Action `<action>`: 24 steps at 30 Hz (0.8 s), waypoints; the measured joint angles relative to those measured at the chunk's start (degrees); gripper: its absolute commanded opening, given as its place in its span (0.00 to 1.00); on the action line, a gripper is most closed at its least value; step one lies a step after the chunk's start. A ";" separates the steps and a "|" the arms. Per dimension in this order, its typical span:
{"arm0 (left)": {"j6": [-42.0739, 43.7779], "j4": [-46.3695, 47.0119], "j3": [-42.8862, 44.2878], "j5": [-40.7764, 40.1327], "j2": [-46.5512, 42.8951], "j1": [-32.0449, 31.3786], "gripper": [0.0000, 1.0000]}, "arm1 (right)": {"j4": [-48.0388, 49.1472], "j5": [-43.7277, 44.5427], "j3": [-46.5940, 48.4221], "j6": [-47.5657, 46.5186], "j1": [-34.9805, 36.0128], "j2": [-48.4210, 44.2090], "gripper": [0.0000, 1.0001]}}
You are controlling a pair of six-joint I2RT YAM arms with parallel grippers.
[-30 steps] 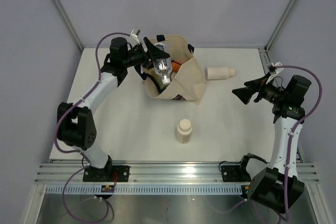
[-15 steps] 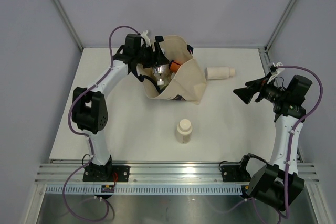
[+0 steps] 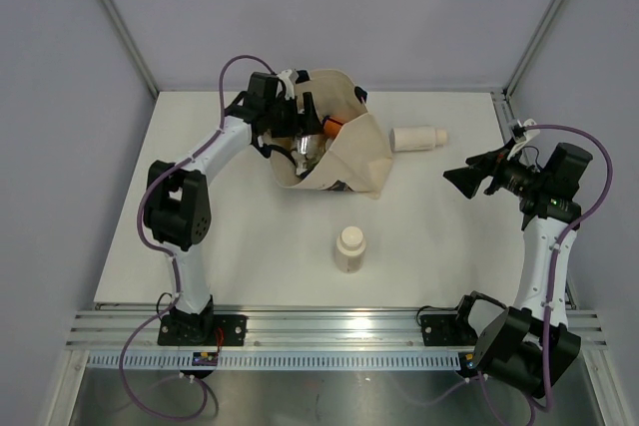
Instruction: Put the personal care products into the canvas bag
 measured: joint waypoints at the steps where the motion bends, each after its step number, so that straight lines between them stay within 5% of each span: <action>1: 0.17 0.46 0.00 -0.20 -0.02 -0.02 0.99 | 0.00 0.00 0.00 -0.02 0.00 0.11 0.99; 16: 1.03 3.06 0.13 0.31 -3.85 -0.02 0.99 | -0.87 0.07 -0.11 -1.46 -0.02 1.49 1.00; 24: 7.80 3.65 -10.51 -1.79 -23.65 0.52 0.99 | -7.89 8.50 5.75 -5.16 3.56 11.58 1.00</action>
